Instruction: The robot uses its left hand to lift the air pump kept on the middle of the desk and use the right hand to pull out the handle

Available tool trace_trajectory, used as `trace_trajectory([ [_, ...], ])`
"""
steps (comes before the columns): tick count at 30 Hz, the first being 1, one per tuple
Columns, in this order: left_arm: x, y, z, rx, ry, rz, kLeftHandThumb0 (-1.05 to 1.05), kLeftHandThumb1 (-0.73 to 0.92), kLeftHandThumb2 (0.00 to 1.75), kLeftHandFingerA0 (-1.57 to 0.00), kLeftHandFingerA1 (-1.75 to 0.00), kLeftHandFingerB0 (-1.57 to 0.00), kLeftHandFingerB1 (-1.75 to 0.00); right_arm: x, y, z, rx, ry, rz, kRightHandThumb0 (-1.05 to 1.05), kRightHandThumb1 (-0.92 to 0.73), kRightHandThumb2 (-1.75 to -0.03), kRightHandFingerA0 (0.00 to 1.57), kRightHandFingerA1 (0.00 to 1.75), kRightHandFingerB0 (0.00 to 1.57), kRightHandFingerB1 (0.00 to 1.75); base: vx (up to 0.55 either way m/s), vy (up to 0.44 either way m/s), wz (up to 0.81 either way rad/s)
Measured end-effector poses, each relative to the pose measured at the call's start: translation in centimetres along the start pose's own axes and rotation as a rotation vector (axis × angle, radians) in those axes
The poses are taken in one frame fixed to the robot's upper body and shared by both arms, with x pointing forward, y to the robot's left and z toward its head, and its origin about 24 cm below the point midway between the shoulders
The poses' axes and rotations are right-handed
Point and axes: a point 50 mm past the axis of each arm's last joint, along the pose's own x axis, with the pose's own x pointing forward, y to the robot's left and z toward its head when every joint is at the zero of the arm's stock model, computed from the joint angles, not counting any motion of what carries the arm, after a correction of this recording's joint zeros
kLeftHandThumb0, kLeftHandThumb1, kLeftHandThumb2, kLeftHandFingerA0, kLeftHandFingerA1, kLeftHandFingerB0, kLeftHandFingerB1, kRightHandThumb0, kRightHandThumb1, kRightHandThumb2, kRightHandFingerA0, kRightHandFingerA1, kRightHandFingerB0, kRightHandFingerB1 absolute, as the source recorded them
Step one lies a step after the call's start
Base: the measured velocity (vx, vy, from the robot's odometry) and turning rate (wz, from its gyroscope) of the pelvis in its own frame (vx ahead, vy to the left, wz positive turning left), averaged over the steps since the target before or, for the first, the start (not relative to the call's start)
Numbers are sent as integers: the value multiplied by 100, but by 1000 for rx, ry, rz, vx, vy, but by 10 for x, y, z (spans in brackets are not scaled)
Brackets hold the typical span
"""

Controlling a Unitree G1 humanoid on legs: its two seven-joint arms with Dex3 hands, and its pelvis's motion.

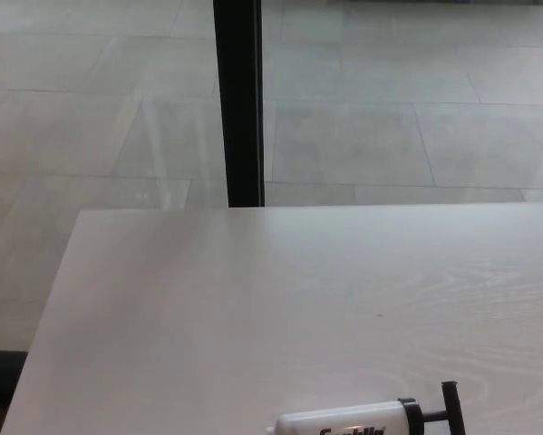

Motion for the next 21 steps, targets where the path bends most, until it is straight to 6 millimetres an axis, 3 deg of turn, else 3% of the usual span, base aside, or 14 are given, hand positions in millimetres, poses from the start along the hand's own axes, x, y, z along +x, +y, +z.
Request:
trace_trajectory([
  [2,-1,6,5,-38,-20,20,-49,73,61,-65,-94,-61,-74,1,-9,6,70,-19,-44,-53,-63,-94,57,82,33,53,0,0,0],
  [3,-1,7,6,-46,-26,24,-53,78,63,-58,-85,-51,-66,1,-11,7,87,-24,-53,-52,-63,-92,56,82,35,53,0,0,0],
  [4,0,10,11,-65,-42,33,-49,56,102,-72,-96,-72,-85,2,-16,11,130,-40,-78,-49,-76,-62,52,99,35,38,0,0,0],
  [5,0,11,16,-79,-62,39,-59,71,60,-57,-92,-76,-75,3,-21,17,169,-59,-100,-50,-75,-62,54,81,32,36,0,0,0],
  [7,0,13,34,-91,-132,45,-53,70,60,-47,-86,-52,-69,5,-29,32,241,-118,-135,-52,-76,-62,38,55,32,36,0,0,0],
  [8,0,12,46,-93,-178,44,-59,71,62,-46,-70,-57,-60,6,-31,41,258,-149,-141,-55,-58,-90,46,72,32,51,0,0,0],
  [10,-2,9,68,-96,-263,35,-66,71,62,-34,-63,-47,-54,8,-31,55,286,-205,-144,-55,-61,-93,52,79,26,49,0,0,0],
  [11,-3,6,79,-95,-307,28,-68,71,62,-38,-68,-47,-53,8,-30,63,300,-233,-143,-57,-75,-62,56,76,38,37,0,0,0],
  [13,-6,1,100,-92,-388,16,-68,71,62,-38,-68,-47,-53,9,-28,77,314,-286,-134,-57,-75,-62,56,76,38,37,0,0,0],
  [14,-8,-2,111,-90,-430,10,-66,64,59,-58,-70,-55,-50,9,-27,85,320,-316,-130,-57,-63,-97,48,69,35,52,0,0,0],
  [15,-12,-6,126,-87,-487,0,-64,62,58,-62,-68,-59,-48,8,-25,95,327,-353,-123,-56,-78,-64,52,68,41,37,0,0,0],
  [17,-19,-14,149,-82,-574,-18,-65,48,90,-58,-69,-53,-58,7,-22,112,333,-414,-111,-57,-78,-63,53,66,42,36,0,0,0],
  [18,-22,-18,157,-79,-607,-26,-64,61,59,-63,-58,-59,-47,6,-20,118,336,-437,-106,-67,-66,-101,50,66,33,50,0,0,0],
  [21,-38,-37,195,-56,-755,-66,-62,62,59,-60,-58,-58,-48,1,-12,146,339,-541,-75,-65,-65,-100,52,71,32,50,0,0,0],
])
